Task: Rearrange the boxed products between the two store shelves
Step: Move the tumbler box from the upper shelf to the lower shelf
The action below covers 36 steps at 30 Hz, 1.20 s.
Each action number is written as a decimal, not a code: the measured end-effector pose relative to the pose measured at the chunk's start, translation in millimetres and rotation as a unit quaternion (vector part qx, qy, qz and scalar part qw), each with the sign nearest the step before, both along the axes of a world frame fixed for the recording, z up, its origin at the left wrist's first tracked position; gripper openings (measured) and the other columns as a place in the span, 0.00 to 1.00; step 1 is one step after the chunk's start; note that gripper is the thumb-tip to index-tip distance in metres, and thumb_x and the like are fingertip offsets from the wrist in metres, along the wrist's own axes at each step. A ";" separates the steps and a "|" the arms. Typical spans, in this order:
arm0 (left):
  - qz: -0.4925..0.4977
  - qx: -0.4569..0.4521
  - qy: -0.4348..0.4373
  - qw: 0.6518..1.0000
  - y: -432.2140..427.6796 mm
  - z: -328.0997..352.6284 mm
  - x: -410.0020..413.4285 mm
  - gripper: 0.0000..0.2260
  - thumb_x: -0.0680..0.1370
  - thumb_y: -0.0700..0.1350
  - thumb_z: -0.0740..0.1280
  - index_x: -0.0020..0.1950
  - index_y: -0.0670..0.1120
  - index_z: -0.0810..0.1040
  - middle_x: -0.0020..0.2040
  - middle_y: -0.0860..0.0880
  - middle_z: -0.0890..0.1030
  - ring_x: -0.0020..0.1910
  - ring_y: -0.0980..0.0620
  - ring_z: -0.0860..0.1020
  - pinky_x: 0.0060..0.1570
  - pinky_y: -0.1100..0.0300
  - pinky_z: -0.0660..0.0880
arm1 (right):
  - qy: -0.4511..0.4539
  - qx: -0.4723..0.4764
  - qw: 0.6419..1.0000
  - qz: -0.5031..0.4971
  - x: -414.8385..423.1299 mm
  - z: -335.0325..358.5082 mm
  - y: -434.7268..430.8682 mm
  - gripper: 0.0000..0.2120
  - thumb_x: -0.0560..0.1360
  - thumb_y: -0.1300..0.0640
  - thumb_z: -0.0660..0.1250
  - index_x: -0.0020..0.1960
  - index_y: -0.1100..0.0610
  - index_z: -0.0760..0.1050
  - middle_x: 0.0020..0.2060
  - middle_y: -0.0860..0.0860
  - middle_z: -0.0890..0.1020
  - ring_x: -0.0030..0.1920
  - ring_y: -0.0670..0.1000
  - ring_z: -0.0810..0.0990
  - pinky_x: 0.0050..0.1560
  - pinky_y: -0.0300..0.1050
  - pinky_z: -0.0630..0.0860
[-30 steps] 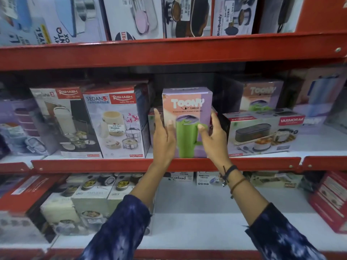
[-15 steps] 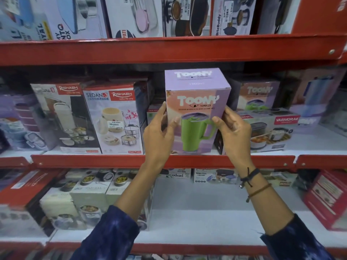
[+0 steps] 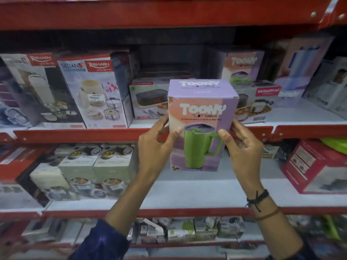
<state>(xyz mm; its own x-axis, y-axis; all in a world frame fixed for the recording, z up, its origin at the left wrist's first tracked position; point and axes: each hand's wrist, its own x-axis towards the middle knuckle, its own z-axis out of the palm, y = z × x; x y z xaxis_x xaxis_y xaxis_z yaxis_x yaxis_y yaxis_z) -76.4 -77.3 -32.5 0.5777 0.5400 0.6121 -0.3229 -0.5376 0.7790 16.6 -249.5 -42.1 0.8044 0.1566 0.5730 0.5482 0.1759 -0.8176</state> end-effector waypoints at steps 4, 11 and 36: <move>-0.005 -0.004 0.064 0.998 -13.2 -38.9 -1.8 0.24 0.74 0.52 0.70 0.69 0.48 0.72 0.58 0.48 0.83 0.57 0.55 0.81 0.47 0.63 0.81 | 0.034 -0.049 0.998 0.000 6.3 -43.1 -16.9 0.21 0.72 0.55 0.71 0.63 0.46 0.73 0.61 0.50 0.79 0.60 0.48 0.79 0.59 0.50 0.77; -0.017 0.038 0.207 0.977 -22.8 -107.1 9.0 0.24 0.77 0.44 0.67 0.72 0.45 0.66 0.64 0.42 0.79 0.63 0.47 0.77 0.57 0.50 0.79 | 0.078 -0.134 0.988 -0.017 18.2 -122.0 -32.3 0.21 0.72 0.60 0.70 0.64 0.55 0.72 0.59 0.50 0.76 0.48 0.27 0.77 0.51 0.28 0.76; 0.007 0.007 0.266 0.964 -31.4 -206.2 52.0 0.23 0.79 0.38 0.61 0.74 0.41 0.61 0.72 0.43 0.70 0.69 0.48 0.71 0.67 0.50 0.71 | 0.150 -0.231 0.961 -0.008 73.5 -220.1 -21.6 0.17 0.76 0.59 0.67 0.65 0.55 0.74 0.58 0.52 0.81 0.59 0.52 0.79 0.47 0.23 0.74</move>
<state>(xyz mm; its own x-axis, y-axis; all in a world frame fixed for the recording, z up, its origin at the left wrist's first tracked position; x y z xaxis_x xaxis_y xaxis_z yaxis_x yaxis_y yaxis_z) -24.4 -108.7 -238.7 0.8051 0.5429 0.2388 0.1271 -0.5511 0.8247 90.2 -271.0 -262.2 0.9273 0.3245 0.1867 0.2746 -0.2507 -0.9283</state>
